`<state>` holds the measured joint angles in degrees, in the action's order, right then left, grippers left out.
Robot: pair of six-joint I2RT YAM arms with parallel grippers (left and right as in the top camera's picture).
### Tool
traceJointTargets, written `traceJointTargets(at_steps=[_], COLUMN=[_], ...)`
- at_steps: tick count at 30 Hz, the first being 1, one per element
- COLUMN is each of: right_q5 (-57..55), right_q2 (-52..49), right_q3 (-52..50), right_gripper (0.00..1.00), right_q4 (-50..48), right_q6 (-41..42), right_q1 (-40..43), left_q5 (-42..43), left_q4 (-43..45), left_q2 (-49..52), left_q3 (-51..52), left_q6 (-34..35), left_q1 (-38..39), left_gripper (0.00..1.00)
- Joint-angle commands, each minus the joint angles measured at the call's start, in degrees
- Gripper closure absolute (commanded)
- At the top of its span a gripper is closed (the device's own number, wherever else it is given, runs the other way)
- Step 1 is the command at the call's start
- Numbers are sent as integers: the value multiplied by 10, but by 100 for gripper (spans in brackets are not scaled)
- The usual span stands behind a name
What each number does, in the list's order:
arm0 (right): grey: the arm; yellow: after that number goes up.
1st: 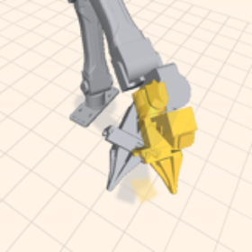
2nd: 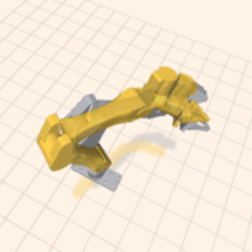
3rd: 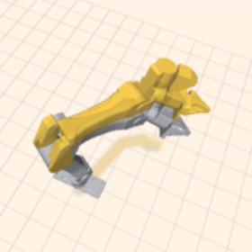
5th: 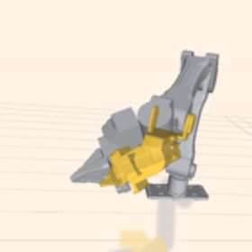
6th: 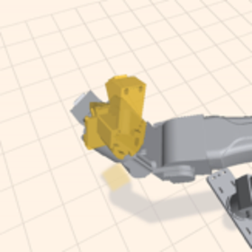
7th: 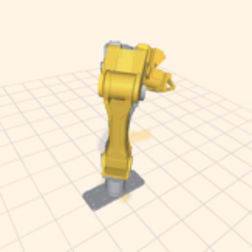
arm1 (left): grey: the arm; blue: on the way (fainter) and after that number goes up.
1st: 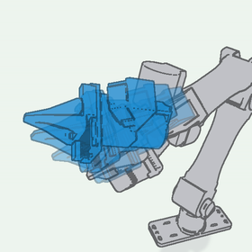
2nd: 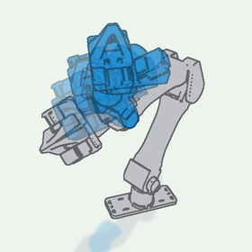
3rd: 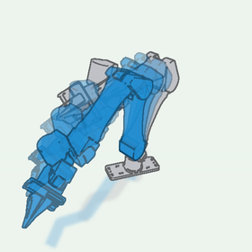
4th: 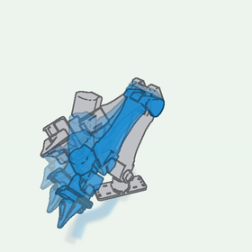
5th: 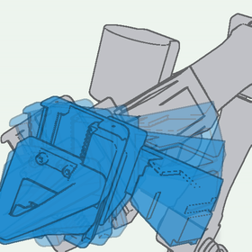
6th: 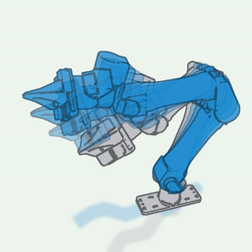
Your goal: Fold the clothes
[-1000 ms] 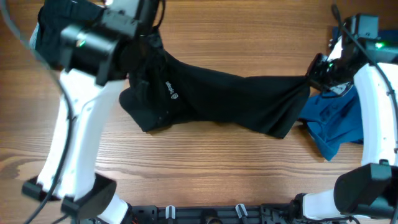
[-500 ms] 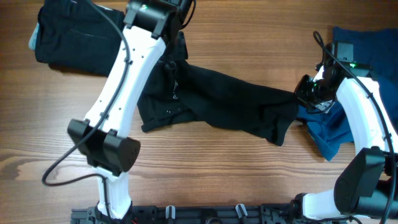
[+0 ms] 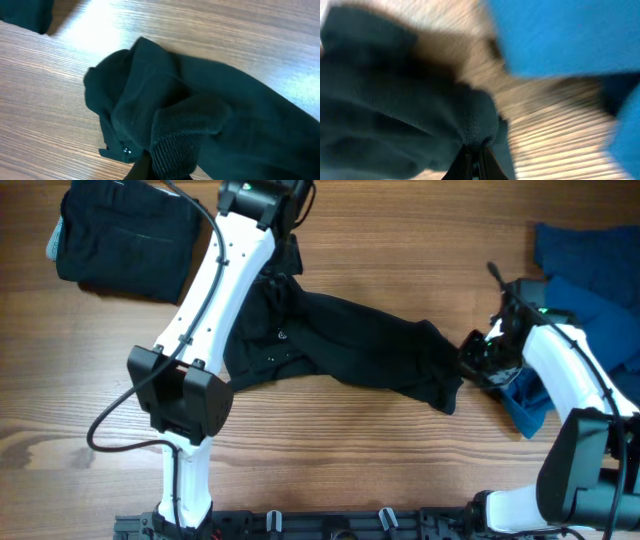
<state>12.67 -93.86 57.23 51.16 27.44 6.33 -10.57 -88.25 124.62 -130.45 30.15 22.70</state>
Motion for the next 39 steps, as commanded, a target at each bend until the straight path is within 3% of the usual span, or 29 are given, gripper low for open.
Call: traceJointTargets(at_steps=[1, 5, 14, 16, 17, 19, 20, 23, 29, 39], right_q5=[48, 47, 35, 31, 26, 4, -5, -30, -43, 59], right_q2=[-3, -3, -1, 8, 13, 33, 46, 71, 81, 75], right_q3=[-7, -7, 2, 11, 13, 17, 17, 17, 17, 13], right_gripper=[95, 73, 70, 65, 59, 24, 13, 1, 0, 4], right_q4=[4, 2, 3, 6, 7, 11, 12, 15, 11, -27], right_q6=[10, 11, 26, 25, 25, 26, 26, 26, 42, 25], right_q1=[-46, -87, -74, -69, -68, -67, -67, -67, -42, 9], left_q5=[3, 3, 3, 3, 2, 2, 2, 2, 2, 2], left_q4=[0, -7, -14, -14, -14, -14, -14, -14, -18, -20], left_q2=[4, 4, 4, 4, 4, 4, 4, 4, 4, 4], left_q3=[1, 1, 1, 1, 1, 1, 1, 1, 1, 1], left_q6=[8, 6, 3, 1, 1, 1, 1, 1, 1, 1], left_q1=[-16, -19, -19, -19, -19, -19, -19, -19, -19, -19], left_gripper=[96, 96, 96, 96, 96, 96, 96, 96, 96, 96])
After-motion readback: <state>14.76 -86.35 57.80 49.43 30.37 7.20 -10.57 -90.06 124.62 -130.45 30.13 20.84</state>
